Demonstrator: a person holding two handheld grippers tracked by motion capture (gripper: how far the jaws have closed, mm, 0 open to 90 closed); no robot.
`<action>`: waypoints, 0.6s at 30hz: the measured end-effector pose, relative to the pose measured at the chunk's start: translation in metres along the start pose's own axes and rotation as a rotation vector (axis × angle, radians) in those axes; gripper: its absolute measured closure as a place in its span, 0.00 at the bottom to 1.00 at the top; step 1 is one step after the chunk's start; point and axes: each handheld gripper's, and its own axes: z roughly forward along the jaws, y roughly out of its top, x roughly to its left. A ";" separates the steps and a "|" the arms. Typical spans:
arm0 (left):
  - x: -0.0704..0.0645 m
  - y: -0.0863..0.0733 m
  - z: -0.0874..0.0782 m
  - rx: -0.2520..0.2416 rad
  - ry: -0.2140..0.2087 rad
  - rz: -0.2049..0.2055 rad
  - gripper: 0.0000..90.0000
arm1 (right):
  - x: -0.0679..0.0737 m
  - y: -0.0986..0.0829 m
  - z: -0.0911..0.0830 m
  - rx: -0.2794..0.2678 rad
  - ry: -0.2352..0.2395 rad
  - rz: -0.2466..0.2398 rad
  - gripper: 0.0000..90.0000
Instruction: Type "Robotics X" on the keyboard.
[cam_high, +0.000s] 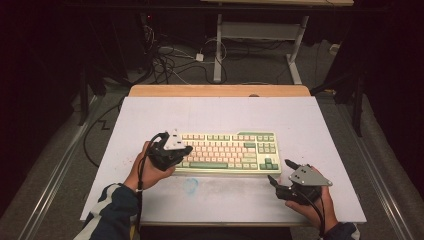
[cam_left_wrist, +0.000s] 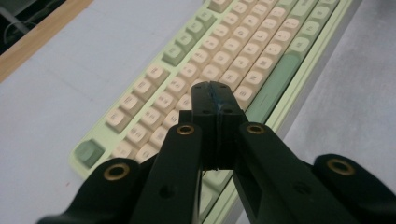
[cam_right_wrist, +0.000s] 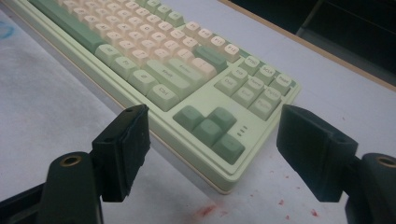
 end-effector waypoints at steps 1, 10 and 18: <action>-0.002 0.000 0.004 0.008 -0.005 0.004 0.97 | 0.000 0.000 0.000 0.001 0.001 0.002 0.30; -0.015 -0.008 0.038 0.093 -0.033 0.031 0.97 | 0.001 -0.001 0.003 0.016 0.008 -0.008 0.30; -0.020 -0.021 0.060 0.161 -0.015 0.061 0.97 | 0.001 -0.003 0.005 0.036 0.018 -0.019 0.30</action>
